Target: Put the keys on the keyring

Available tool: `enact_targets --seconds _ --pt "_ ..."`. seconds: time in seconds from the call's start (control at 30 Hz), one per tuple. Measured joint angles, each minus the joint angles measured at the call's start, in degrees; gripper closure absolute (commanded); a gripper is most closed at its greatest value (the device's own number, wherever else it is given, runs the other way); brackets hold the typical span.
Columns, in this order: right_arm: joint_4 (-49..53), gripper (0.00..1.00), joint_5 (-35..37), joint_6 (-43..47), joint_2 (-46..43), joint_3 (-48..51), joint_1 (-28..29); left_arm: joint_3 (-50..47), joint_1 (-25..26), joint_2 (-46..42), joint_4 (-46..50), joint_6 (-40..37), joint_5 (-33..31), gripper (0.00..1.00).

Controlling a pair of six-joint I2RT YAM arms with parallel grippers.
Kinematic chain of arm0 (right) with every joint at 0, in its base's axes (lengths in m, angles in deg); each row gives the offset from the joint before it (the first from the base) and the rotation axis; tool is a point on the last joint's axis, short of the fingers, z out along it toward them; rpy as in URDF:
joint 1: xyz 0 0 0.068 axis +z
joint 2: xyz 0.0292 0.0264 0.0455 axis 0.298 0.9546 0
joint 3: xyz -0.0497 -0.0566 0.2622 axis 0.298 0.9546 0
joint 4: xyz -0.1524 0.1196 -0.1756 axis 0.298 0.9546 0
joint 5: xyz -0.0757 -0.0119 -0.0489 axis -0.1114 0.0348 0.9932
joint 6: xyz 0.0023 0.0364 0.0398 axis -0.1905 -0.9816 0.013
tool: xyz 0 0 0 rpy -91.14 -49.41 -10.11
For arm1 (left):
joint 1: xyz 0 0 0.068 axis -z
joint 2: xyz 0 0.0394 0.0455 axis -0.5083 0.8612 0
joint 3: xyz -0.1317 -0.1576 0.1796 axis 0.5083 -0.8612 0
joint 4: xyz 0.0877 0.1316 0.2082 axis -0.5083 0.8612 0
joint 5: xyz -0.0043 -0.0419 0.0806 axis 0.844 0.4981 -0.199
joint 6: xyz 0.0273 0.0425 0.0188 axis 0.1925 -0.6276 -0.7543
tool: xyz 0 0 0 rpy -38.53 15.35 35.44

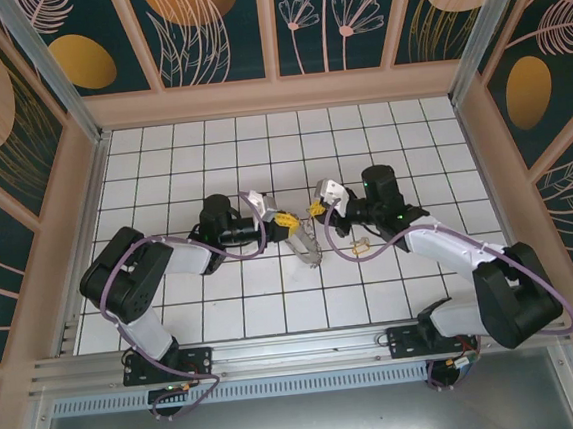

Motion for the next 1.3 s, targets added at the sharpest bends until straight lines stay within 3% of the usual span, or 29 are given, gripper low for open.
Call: enact_targets --seconds 0.33,1.3 --pt "1.07 1.0 -2.14 -0.04 0.42 -0.39 1.66 0.04 0.0 0.46 -0.72 1.27 -1.31 1.0" --pt "-4.22 1.0 1.16 -7.39 -2.45 3.15 3.54 0.04 0.0 2.8 -3.72 4.52 -3.23 1.0"
